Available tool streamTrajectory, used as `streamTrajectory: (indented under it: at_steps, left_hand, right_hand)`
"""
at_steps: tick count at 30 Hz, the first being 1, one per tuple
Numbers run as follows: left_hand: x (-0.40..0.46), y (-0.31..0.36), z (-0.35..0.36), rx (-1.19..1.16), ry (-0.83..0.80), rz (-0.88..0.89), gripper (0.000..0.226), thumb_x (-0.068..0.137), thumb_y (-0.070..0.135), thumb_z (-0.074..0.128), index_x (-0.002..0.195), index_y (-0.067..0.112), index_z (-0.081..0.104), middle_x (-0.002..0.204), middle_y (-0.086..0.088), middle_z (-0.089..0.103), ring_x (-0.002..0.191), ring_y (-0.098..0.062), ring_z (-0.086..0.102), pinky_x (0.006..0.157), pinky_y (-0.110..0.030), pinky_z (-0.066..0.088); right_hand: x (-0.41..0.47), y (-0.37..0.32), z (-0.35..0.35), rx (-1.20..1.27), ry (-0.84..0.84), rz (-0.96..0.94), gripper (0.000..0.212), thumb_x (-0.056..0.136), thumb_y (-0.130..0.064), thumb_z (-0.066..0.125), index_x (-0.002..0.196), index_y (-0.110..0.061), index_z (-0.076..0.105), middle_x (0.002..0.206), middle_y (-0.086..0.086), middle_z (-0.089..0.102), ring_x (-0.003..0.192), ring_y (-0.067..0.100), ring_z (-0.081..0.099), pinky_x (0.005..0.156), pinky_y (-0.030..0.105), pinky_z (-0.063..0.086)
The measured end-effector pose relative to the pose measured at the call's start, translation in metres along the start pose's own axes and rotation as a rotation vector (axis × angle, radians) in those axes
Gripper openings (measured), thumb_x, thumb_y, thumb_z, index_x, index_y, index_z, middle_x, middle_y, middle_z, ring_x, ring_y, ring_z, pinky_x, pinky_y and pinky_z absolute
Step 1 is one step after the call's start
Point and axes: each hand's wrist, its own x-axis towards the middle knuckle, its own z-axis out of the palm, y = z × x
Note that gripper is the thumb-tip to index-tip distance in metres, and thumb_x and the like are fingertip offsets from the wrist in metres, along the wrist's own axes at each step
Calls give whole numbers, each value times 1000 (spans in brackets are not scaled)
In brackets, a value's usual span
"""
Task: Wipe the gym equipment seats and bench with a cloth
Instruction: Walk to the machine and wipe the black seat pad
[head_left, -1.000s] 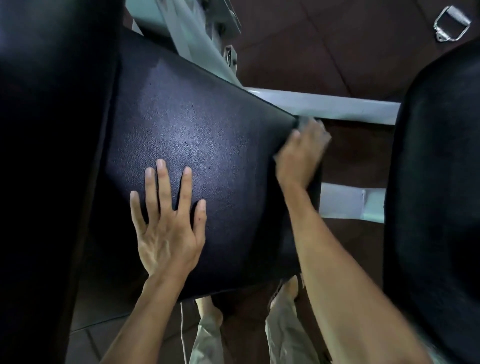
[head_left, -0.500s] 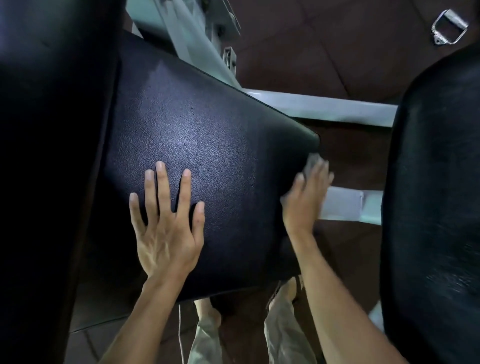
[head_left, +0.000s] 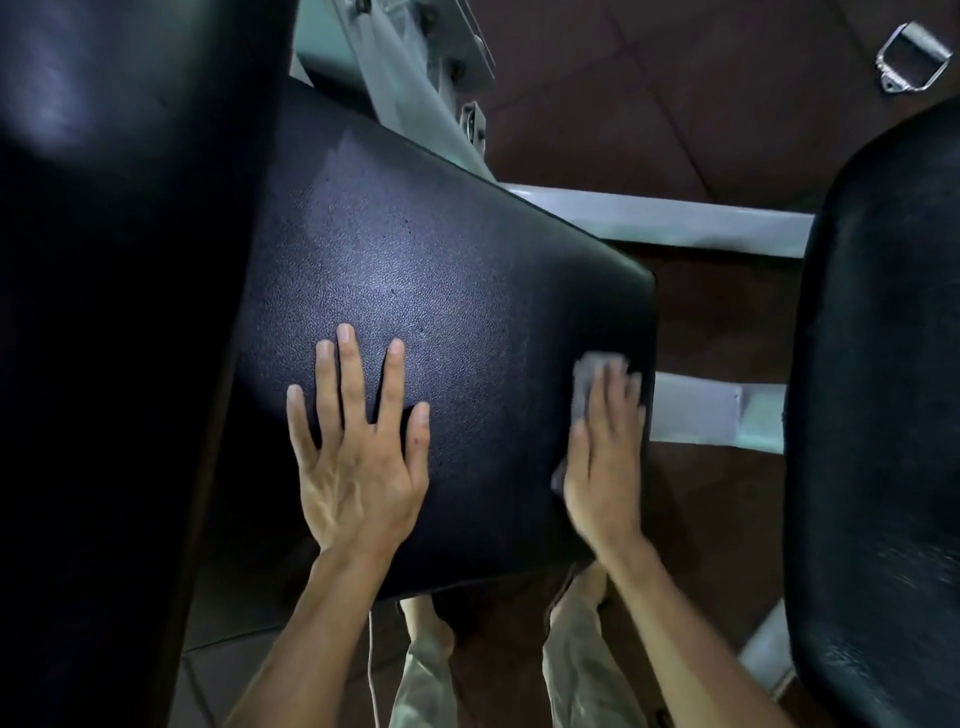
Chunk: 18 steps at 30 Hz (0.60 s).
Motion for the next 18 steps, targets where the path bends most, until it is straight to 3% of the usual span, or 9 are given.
streamTrajectory:
  at_steps: [3, 7, 13, 18]
  left_hand:
    - [0, -1, 2, 7, 1, 1, 58, 105, 49, 16, 159, 30, 15, 168, -9, 0, 156, -25, 1, 124, -47, 0]
    - [-1, -2, 2, -2, 24, 10, 57, 105, 48, 15, 159, 30, 14, 169, -8, 0, 156, -25, 2, 124, -48, 3]
    - [-1, -2, 3, -9, 37, 31, 58, 105, 50, 12, 159, 28, 18, 168, -10, 4, 156, -26, 5, 124, -48, 4]
    - [-1, 8, -7, -100, 53, -52, 62, 103, 52, 20, 157, 22, 26, 167, -10, 11, 156, -26, 9, 123, -54, 9]
  right_hand:
    - [88, -51, 9, 119, 149, 160, 61, 99, -28, 21, 153, 0, 24, 163, 19, 18, 152, 38, 8, 123, 53, 12]
    - [62, -105, 25, 171, 59, -78, 57, 100, -19, 31, 155, -5, 20, 166, 11, 11, 154, 30, -2, 126, 47, 5]
    - [0, -80, 13, 316, -102, -259, 59, 104, -23, 41, 157, -16, 17, 167, -1, 1, 154, 18, -7, 126, 42, 3]
    - [16, -10, 6, 10, 76, 101, 63, 101, -50, 24, 158, -25, 14, 167, 4, 0, 155, 24, -4, 122, 59, 9]
